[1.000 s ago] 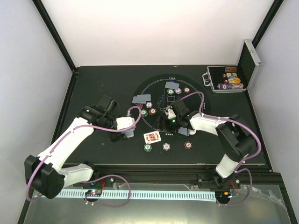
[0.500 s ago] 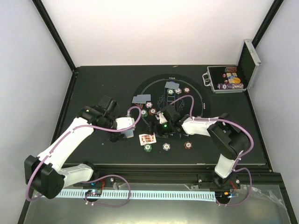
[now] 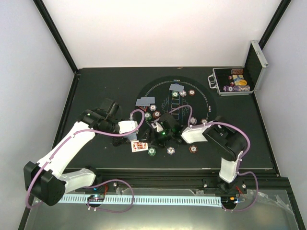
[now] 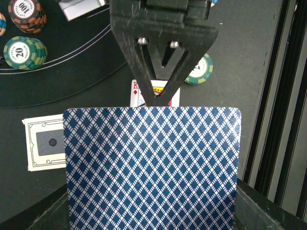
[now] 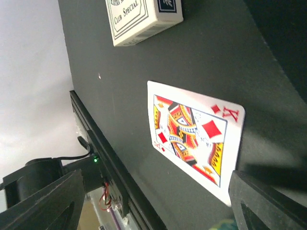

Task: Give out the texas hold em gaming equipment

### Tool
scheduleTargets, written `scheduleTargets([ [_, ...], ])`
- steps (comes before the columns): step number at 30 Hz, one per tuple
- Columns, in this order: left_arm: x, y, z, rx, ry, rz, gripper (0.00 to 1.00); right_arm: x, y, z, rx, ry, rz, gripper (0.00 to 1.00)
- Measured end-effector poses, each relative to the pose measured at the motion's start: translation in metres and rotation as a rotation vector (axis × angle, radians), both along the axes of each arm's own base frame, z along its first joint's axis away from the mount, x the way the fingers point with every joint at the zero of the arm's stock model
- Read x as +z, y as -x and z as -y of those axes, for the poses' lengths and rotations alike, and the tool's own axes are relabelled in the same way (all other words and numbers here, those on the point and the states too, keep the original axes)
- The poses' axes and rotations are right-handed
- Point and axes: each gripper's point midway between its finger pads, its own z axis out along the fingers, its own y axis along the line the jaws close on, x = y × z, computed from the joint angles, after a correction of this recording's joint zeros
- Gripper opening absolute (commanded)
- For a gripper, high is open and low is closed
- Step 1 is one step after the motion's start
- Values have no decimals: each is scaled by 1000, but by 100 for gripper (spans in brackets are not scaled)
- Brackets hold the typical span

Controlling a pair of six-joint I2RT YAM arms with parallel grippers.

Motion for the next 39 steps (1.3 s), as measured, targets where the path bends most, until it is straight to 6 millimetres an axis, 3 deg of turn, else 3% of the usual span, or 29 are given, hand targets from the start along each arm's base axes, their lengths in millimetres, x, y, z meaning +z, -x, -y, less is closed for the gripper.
scheduleTargets([
  [6,0,0,0,0,0,0,1,13,-3,27,-54,-44,-14,86],
  [11,0,0,0,0,0,0,1,45,-7,37,-77,-117,27,86],
  [16,0,0,0,0,0,-1,1,80,-6,31,-64,-210,75,86],
  [25,-1,0,0,0,-1,-4,1,113,5,7,-4,-282,113,85],
  [39,-3,-1,1,0,-6,-15,1,110,22,-39,90,-321,66,83],
])
